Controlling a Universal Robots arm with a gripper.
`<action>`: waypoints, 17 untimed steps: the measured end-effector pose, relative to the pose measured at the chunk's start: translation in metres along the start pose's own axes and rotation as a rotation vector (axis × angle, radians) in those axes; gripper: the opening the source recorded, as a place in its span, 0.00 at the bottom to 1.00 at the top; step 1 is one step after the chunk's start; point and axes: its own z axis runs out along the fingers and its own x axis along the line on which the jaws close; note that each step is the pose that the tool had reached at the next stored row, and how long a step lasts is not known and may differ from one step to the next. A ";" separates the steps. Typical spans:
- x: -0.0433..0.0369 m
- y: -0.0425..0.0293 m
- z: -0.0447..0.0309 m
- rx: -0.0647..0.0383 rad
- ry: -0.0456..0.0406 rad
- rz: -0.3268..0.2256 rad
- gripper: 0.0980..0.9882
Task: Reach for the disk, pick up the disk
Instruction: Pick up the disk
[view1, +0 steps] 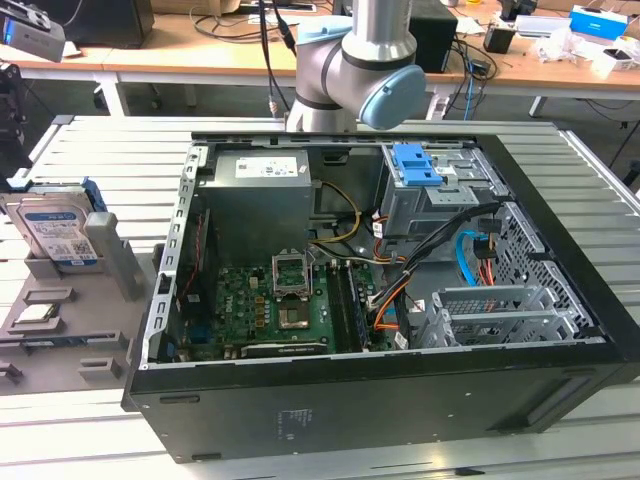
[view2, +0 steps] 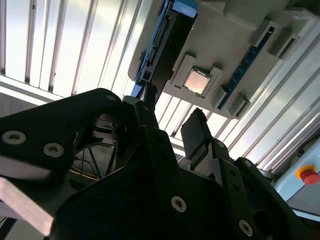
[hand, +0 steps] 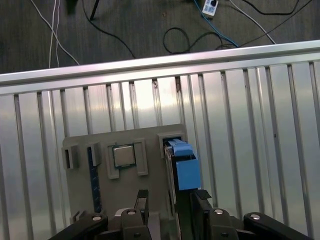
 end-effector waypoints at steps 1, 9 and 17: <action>0.0000 0.0000 0.0005 0.000 0.0000 0.000 0.43; 0.0000 -0.0003 0.0073 0.000 0.0000 -0.001 0.43; 0.0000 -0.0004 0.0109 0.000 0.0000 -0.001 0.43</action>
